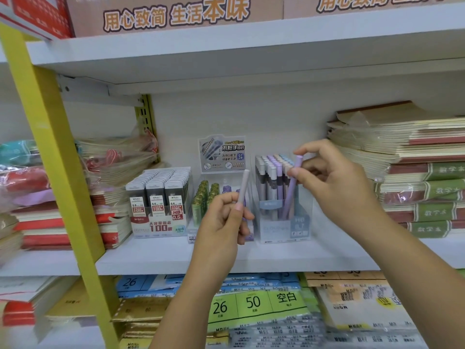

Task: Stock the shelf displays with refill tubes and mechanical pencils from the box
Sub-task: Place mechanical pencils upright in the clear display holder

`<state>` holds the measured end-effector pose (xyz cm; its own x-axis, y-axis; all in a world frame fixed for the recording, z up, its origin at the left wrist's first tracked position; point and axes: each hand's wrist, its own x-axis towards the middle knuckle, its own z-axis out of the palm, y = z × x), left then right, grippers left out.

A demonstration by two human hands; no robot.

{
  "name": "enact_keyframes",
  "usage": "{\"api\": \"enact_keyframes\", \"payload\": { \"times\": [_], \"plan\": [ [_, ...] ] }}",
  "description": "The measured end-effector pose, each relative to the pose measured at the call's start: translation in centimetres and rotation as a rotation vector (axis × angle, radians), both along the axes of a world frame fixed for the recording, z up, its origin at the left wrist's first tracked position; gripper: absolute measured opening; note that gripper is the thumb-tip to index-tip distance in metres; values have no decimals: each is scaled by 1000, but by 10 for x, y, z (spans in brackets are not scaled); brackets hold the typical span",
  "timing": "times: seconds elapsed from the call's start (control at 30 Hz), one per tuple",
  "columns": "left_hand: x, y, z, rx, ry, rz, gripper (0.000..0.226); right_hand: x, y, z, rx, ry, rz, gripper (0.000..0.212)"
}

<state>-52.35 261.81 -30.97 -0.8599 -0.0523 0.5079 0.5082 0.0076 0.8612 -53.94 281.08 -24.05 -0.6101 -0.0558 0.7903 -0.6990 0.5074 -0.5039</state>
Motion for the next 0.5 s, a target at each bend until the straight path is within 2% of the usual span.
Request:
{"api": "enact_keyframes", "payload": {
  "times": [0.37,0.43,0.5],
  "plan": [
    [5,-1,3,72,-25,-5,26,-4,-4,0,-33,-74,73,21],
    [5,0,3,75,-37,-8,26,-8,-4,-3,29,-72,11,20],
    [6,0,3,80,-49,-12,23,-10,-8,-5,152,18,-128,18]
  ]
}}
